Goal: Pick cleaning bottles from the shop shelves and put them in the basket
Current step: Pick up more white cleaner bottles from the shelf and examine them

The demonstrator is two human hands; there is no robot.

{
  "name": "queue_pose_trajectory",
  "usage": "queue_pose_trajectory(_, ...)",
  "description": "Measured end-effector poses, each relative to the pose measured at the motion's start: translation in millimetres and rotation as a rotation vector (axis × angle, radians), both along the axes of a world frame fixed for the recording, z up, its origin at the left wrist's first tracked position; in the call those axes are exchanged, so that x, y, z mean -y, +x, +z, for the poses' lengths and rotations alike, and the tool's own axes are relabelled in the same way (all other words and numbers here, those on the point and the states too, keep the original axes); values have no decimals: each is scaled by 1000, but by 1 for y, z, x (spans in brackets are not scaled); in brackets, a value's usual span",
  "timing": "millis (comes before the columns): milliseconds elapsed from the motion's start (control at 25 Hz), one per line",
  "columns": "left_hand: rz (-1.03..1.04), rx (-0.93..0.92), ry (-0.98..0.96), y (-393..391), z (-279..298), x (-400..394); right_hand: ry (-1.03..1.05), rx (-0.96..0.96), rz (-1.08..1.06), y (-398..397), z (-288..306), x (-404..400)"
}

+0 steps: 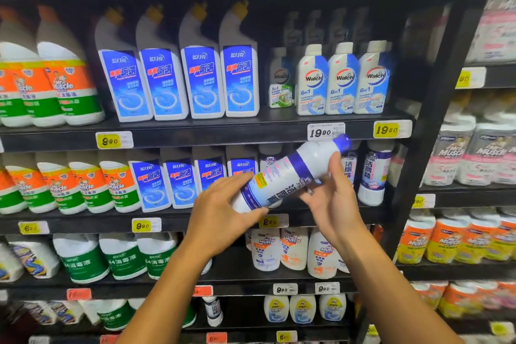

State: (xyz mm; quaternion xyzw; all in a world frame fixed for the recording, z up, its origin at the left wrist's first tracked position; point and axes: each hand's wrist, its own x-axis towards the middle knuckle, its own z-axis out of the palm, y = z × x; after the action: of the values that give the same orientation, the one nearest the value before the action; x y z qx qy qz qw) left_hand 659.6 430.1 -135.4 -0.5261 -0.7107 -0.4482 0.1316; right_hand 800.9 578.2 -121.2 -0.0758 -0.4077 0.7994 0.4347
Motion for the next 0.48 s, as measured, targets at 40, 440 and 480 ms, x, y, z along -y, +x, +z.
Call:
queue_pose_trajectory(40, -62, 230, 3, 8, -7, 0, 17, -33, 33, 3, 3, 0)
queue_pose_trajectory(440, -641, 1137, 9, 60, -77, -17, 225, 233, -104, 14, -9, 10)
queue_pose_trajectory(480, -645, 1169, -11, 64, -82, -18, 206, 250, -109, 13, -12, 11)
